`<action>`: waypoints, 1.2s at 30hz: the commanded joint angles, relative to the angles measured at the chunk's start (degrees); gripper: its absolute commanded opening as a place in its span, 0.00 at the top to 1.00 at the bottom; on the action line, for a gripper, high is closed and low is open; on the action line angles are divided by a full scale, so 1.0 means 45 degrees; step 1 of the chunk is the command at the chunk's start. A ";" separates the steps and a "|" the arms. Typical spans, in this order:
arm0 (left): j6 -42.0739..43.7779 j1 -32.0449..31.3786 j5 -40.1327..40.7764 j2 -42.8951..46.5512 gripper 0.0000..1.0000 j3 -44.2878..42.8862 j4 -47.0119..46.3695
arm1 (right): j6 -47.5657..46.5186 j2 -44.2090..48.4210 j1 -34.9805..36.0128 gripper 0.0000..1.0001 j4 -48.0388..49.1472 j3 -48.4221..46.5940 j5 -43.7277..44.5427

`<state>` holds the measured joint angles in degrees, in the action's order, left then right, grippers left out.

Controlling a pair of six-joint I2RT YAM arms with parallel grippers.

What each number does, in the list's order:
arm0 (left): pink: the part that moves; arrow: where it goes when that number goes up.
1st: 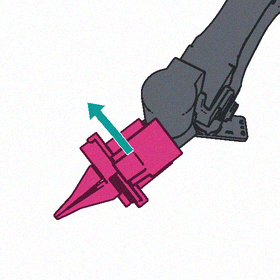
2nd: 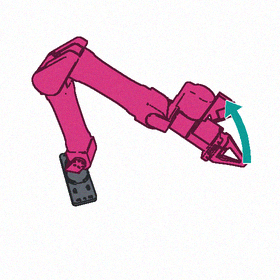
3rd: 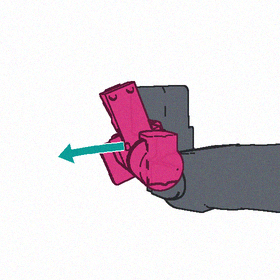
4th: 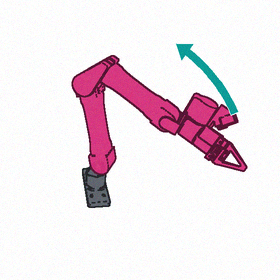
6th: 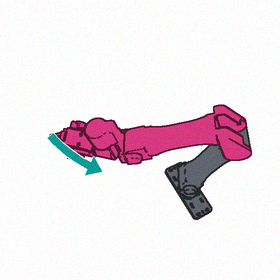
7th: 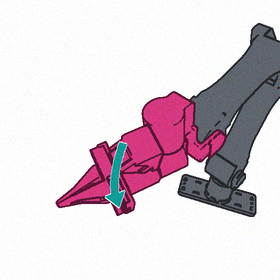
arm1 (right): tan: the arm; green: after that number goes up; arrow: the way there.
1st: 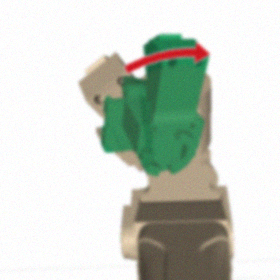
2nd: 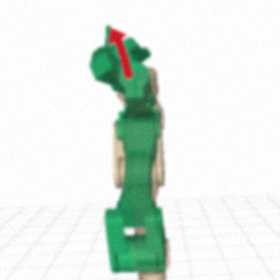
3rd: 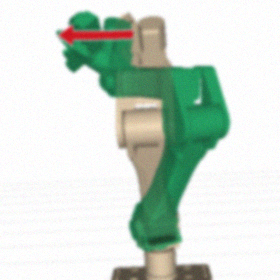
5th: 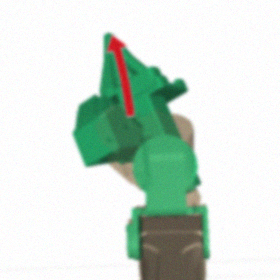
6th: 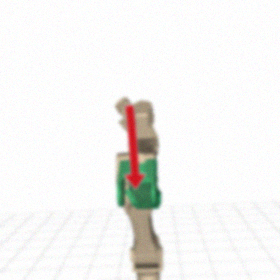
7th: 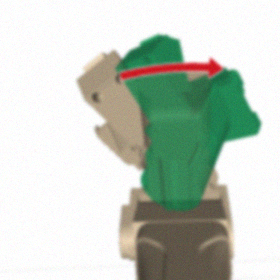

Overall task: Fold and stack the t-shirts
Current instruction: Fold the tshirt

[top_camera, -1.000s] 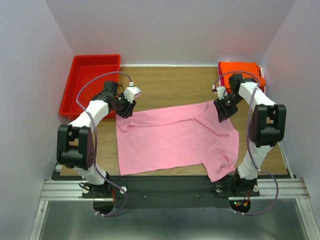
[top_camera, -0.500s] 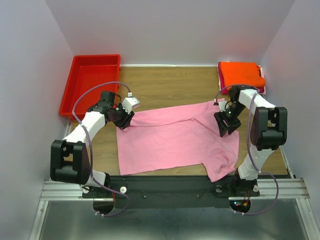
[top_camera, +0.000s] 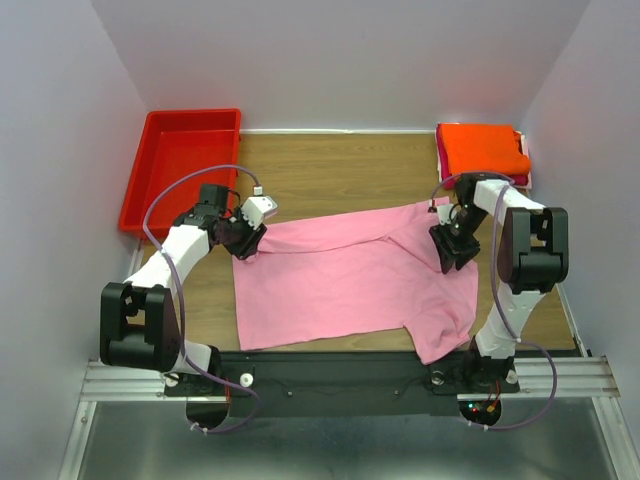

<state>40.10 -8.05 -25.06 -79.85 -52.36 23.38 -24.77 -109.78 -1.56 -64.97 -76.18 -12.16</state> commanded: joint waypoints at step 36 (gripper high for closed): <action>0.3159 0.0872 0.0138 -0.0965 0.56 -0.0377 0.0587 | -0.1330 0.1406 -0.0649 0.99 -0.1851 -0.0824 -0.2317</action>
<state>49.45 -4.05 -24.82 -83.99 -52.64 24.80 -29.47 -106.19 -4.49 -70.43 -78.22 -21.71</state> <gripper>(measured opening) 0.437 0.023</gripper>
